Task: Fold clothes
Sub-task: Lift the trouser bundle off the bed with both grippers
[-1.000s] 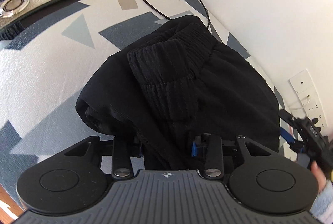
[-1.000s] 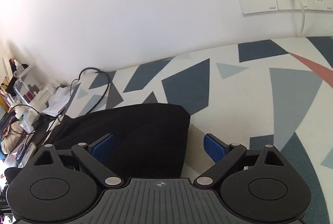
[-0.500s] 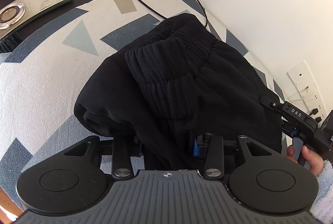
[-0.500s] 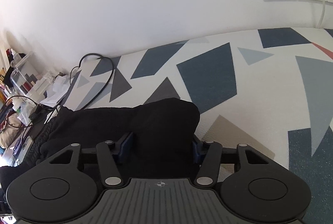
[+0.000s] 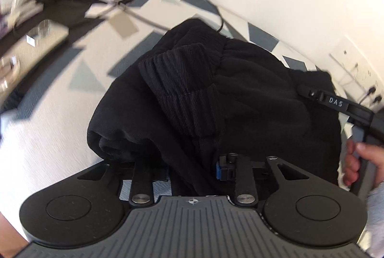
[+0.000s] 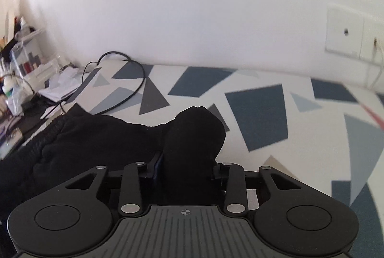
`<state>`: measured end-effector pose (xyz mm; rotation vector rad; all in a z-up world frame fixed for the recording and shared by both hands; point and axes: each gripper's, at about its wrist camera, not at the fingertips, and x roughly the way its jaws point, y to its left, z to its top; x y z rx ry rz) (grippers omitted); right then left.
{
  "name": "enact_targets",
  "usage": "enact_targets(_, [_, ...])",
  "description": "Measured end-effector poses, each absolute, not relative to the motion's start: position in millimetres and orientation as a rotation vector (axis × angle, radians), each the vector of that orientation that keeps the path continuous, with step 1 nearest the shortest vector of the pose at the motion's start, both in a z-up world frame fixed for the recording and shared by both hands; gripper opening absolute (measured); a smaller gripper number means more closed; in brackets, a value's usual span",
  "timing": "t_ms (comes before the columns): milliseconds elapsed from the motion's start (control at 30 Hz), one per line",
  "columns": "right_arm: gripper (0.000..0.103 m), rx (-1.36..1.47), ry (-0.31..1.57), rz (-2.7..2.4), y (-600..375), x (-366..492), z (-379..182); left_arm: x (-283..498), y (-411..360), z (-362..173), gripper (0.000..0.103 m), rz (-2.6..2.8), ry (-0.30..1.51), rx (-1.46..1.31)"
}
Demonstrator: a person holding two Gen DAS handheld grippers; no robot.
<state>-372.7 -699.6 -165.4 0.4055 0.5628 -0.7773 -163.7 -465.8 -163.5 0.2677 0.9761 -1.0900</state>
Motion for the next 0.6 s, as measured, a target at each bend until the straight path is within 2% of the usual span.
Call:
enact_targets(33, [0.029, 0.372, 0.543, -0.783, -688.0, -371.8, -155.2, -165.9, -463.6, -158.0, 0.029, -1.105, 0.929, 0.298])
enact_targets(100, [0.018, 0.306, 0.502, -0.793, -664.7, -369.9, -134.9, -164.6, -455.3, -148.0, 0.028, -1.149, 0.869, 0.3])
enact_targets(167, [0.014, 0.266, 0.47, -0.803, -643.5, -366.6, -115.9, -158.6, -446.3, -140.1, 0.028, -1.192, 0.844, 0.276])
enact_targets(267, [0.014, 0.288, 0.499, -0.804, -630.1, -360.1, -111.6, -148.4, -434.2, -135.7, 0.027, -1.217, 0.842, 0.251])
enact_targets(433, [0.016, 0.349, 0.573, -0.798, -613.8, -349.0, -112.9, -115.7, -411.4, -152.1, 0.027, -1.174, 0.94, 0.223])
enact_targets(467, [0.02, 0.362, 0.588, -0.797, -610.6, -346.8, -113.2, -108.3, -408.1, -156.6, 0.027, -1.158, 0.964, 0.215])
enact_targets(533, [0.034, 0.416, 0.617, -0.808, -611.8, -346.8, -124.3, -94.1, -403.2, -163.9, 0.028, -1.143, 1.01, 0.197])
enact_targets(567, [0.051, 0.449, 0.624, -0.814, -613.6, -349.0, -132.0, -90.7, -402.4, -165.9, 0.028, -1.143, 1.017, 0.202])
enact_targets(600, [0.074, 0.479, 0.624, -0.817, -616.4, -351.6, -138.3, -87.4, -401.6, -168.0, 0.028, -1.143, 1.025, 0.208])
